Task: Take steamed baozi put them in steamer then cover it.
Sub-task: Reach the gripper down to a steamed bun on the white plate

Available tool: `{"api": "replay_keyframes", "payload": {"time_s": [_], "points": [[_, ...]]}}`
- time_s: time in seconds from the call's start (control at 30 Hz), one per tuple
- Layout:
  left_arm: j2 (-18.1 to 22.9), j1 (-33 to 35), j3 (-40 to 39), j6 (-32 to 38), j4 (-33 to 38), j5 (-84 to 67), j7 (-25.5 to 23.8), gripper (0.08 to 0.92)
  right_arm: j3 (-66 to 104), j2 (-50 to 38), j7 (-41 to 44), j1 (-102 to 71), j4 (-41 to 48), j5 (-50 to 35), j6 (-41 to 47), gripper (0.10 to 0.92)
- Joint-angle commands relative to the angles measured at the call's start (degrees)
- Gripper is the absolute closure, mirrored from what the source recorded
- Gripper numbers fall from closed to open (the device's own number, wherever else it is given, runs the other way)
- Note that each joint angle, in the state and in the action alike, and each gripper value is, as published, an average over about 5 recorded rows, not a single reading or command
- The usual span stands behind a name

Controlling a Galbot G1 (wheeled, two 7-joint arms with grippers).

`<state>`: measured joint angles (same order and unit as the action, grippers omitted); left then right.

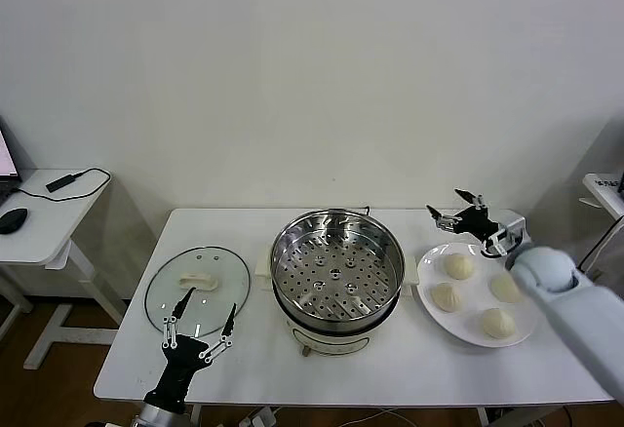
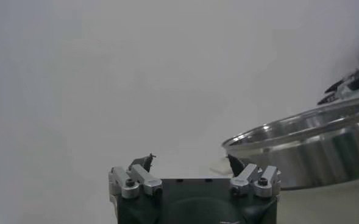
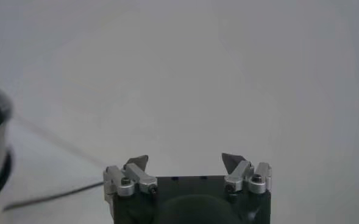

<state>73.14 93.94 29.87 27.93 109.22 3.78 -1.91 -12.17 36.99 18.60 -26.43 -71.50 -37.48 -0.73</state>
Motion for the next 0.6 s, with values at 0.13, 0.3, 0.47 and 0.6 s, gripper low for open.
{"api": "replay_keyframes", "payload": {"time_s": [0.13, 0.3, 0.47, 0.6], "points": [[0.05, 0.0, 0.39, 0.0, 0.28, -0.24, 0.15, 0.177, -29.23, -3.05, 42.97, 29.32, 15.54, 15.88, 1.88, 0.203], [0.03, 0.06, 0.69, 0.0, 0.42, -0.36, 0.27, 0.177, -31.6, -0.42, 49.75, 32.1, 19.1, 26.55, 0.6, 0.203], [0.0, -0.03, 0.77, -0.09, 0.44, -0.4, 0.41, 0.177, -32.93, 2.3, 51.04, 32.77, 22.11, 35.61, -1.8, 0.203], [0.02, -0.07, 0.82, -0.07, 0.4, -0.4, 0.53, 0.177, -32.89, 4.57, 49.74, 32.47, 24.81, 39.86, -3.06, 0.203]]}}
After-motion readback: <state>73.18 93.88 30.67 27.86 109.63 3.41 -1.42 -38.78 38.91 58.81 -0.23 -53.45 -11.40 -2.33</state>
